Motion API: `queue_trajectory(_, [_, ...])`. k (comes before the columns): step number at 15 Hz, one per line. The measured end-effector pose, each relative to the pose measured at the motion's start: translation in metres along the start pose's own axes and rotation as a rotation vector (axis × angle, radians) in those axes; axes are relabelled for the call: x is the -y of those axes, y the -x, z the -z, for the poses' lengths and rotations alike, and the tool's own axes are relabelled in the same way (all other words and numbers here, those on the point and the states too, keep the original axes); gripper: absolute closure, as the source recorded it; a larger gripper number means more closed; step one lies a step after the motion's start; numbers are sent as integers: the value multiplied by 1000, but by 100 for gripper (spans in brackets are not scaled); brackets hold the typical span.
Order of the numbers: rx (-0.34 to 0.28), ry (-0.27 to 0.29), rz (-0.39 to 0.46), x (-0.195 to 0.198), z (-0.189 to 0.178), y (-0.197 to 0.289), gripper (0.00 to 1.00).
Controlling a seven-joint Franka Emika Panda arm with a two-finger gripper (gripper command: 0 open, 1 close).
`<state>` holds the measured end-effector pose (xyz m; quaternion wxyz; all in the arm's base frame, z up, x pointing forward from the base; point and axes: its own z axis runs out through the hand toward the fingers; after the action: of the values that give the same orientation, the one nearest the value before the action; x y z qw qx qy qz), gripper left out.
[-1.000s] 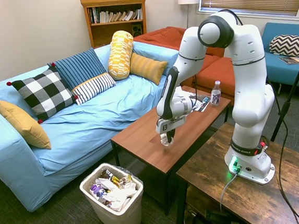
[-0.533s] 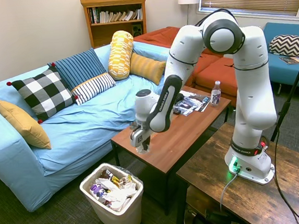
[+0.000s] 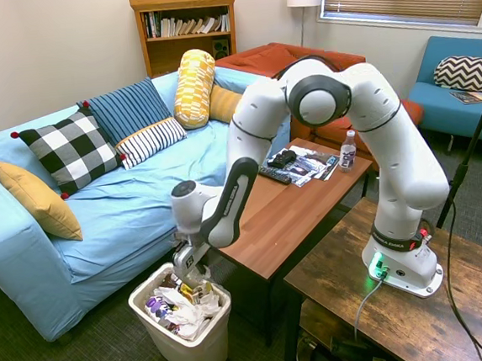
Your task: Throw the tissue in the trash bin
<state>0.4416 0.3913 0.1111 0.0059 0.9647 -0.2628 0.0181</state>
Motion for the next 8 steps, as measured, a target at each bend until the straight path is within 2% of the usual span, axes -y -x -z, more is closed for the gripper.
queue_trajectory(1, [-4,-2,5,8,-7,1,0])
queue_trajectory(5, [-20,11,13,19,-29,7,0])
queue_trajectory(8, [-32,16,19,21,-33,9,0])
